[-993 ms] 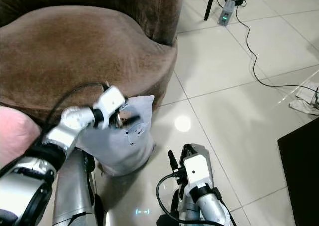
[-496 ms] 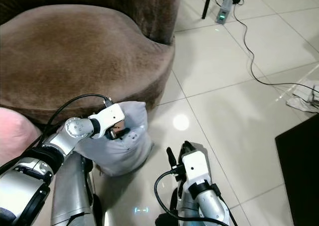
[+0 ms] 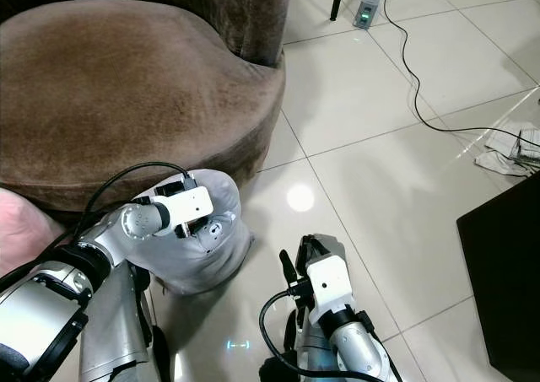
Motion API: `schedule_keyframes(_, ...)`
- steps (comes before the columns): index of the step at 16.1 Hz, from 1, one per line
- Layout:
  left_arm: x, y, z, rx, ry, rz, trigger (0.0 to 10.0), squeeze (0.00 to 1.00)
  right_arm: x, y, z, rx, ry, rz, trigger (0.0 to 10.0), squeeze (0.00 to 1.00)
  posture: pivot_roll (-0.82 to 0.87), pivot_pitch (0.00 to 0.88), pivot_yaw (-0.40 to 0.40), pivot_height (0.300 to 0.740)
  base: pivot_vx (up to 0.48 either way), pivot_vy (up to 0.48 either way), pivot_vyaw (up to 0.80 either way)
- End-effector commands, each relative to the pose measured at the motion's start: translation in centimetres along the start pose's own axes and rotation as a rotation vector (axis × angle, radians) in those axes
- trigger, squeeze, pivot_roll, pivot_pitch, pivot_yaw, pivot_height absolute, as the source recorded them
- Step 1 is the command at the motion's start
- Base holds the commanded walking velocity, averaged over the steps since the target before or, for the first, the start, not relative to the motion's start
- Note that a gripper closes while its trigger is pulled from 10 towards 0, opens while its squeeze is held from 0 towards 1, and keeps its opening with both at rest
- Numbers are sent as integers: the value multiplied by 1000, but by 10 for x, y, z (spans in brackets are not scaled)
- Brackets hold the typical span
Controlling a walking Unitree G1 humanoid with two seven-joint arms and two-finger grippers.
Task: Move the pillow to the sofa from floor
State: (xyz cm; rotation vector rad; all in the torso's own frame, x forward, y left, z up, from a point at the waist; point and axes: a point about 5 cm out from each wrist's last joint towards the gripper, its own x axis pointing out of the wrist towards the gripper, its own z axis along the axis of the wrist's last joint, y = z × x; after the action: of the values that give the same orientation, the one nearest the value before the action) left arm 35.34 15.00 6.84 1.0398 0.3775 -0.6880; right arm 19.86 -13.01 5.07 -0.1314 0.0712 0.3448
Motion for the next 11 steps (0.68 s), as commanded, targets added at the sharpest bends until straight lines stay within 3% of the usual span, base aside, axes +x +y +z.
schedule_keyframes(1,-3,-21,-26,-6,119,-59,10000,0,-4,1,-2,-5,25,8,10000,0,-53,285,-57,439,0,0,0)
schedule_keyframes(4,-2,-21,-27,-61,122,-9,10000,0,-4,-1,-1,-8,23,7,10000,0,-58,287,-63,439,0,0,0)
schedule_keyframes(7,-1,-27,-29,-114,134,-27,10000,0,-6,-1,0,-10,27,7,10000,0,-62,297,-61,439,0,0,0)
schedule_keyframes(8,-1,-34,-29,-133,127,-68,0,0,-7,0,0,-6,30,3,10000,0,-70,312,-53,439,0,0,0)
schedule_keyframes(10,-2,-39,-37,-115,185,-29,0,0,-11,4,1,5,32,-11,10000,0,-80,338,-36,439,0,0,0)
schedule_keyframes(11,-3,-43,-42,-196,217,-22,0,0,-13,5,1,13,34,-23,10000,0,-85,346,-29,439,0,0,0)
